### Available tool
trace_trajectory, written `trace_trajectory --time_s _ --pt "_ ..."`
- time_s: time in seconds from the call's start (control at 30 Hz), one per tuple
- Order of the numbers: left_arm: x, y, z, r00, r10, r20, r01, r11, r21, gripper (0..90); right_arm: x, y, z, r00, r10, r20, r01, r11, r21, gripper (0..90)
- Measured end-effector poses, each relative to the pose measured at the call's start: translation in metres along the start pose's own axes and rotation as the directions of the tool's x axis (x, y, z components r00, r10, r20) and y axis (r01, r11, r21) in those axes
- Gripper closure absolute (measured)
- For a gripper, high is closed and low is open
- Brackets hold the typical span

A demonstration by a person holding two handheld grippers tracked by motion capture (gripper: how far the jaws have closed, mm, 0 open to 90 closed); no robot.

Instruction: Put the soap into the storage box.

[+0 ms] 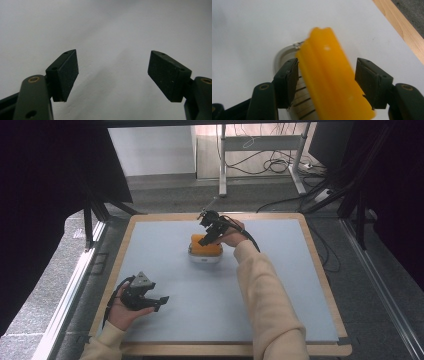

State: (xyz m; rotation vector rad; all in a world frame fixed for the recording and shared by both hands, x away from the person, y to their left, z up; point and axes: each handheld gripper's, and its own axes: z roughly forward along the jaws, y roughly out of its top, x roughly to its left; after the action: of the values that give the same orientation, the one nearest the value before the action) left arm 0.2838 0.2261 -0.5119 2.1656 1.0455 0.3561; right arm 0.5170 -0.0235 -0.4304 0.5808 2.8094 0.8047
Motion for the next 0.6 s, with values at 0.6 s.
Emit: trace_trajectory --time_s 0.6 --pt "-0.002 0.000 0.001 1.0000 0.006 -0.003 -0.006 1.0000 0.001 24.4 -0.001 -0.022 -0.027 0.9938 0.097 0.054 -0.091 0.990 -0.109 28.0"
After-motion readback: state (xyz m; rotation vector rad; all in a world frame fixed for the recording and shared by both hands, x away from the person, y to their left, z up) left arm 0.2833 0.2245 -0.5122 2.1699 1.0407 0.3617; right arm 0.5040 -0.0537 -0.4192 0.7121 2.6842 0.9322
